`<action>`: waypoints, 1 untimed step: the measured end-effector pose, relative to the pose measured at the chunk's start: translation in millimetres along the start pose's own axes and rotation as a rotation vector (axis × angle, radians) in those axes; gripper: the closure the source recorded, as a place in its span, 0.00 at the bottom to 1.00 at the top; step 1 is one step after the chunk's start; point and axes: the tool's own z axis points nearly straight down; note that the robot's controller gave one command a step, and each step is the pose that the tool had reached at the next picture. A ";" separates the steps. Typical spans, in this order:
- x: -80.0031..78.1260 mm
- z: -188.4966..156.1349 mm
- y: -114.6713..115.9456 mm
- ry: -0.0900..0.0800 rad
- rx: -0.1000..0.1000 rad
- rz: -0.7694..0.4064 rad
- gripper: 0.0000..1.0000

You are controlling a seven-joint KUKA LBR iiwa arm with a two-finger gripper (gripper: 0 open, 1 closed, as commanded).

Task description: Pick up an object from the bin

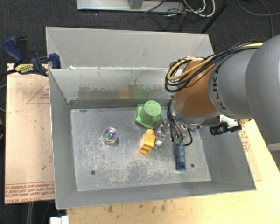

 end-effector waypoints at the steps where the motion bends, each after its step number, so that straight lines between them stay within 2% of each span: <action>1: 1.2 1.8 -0.2 0.002 0.001 0.000 0.00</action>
Offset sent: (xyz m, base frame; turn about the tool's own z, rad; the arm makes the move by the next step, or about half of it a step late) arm 0.0000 0.0000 0.0000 0.0000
